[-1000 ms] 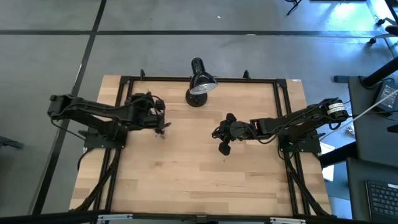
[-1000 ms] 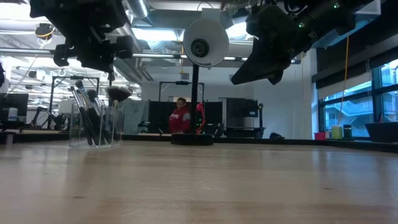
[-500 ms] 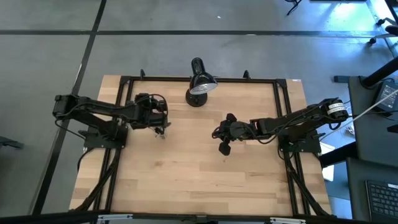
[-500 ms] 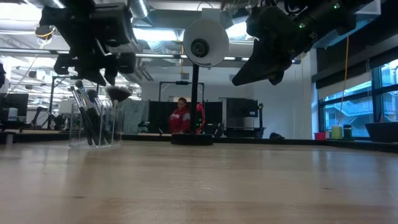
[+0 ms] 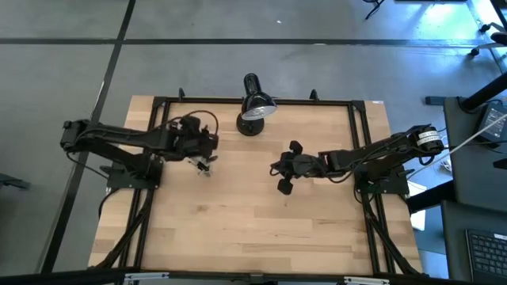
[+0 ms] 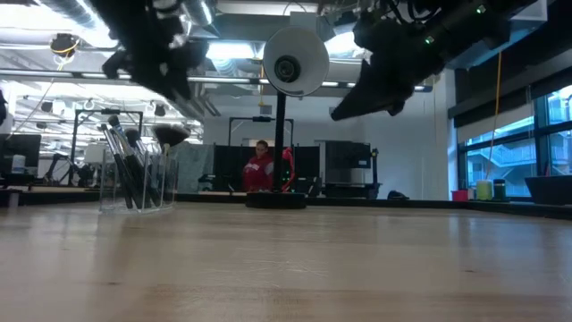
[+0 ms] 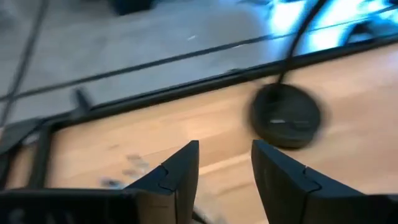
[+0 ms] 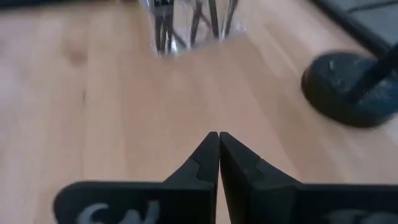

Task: Sort items
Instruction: Return to Home Position

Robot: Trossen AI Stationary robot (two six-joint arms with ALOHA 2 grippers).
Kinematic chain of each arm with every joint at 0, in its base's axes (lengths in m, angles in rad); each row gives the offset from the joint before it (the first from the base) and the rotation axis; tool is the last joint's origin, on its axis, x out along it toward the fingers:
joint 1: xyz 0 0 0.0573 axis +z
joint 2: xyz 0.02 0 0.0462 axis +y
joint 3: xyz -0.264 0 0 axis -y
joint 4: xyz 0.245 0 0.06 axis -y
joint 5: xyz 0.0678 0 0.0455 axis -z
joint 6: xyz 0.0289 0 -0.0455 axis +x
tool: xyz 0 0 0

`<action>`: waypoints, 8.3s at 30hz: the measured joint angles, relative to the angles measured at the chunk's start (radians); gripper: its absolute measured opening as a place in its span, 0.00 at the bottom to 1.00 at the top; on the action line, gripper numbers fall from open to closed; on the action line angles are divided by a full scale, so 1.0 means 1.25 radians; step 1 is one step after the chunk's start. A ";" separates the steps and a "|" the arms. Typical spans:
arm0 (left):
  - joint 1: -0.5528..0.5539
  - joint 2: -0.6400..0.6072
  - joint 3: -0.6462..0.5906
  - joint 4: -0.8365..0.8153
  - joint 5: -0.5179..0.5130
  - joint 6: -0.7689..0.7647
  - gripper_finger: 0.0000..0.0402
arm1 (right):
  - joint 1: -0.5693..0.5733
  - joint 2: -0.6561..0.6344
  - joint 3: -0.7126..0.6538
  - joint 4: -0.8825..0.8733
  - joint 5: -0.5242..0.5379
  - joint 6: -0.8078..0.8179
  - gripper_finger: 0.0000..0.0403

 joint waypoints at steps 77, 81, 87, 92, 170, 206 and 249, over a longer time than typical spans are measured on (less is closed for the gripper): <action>-0.020 -0.807 -0.523 0.640 0.634 0.965 0.01 | -0.052 -0.943 -0.532 0.194 -0.313 -0.204 0.01; -0.020 -0.807 -0.523 0.611 0.634 0.954 0.01 | -0.063 -0.943 -0.532 0.174 -0.335 -0.199 0.01; -0.020 -0.824 -0.523 0.590 0.677 0.945 0.01 | -0.063 -0.943 -0.532 0.108 -0.364 -0.205 0.01; -0.020 -0.879 -0.551 0.577 0.711 0.945 0.01 | -0.063 -0.943 -0.532 0.114 -0.364 -0.205 0.01; 0.066 -0.927 -0.685 0.647 0.842 0.874 0.01 | -0.068 -1.089 -0.562 -0.125 -0.250 -0.221 0.03; 0.066 -0.925 -0.685 0.644 0.820 0.868 0.02 | -0.081 -1.053 -0.598 -0.044 -0.271 -0.144 0.03; 0.066 -0.925 -0.685 0.644 0.820 0.868 0.03 | -0.081 -1.052 -0.598 -0.044 -0.271 -0.144 0.03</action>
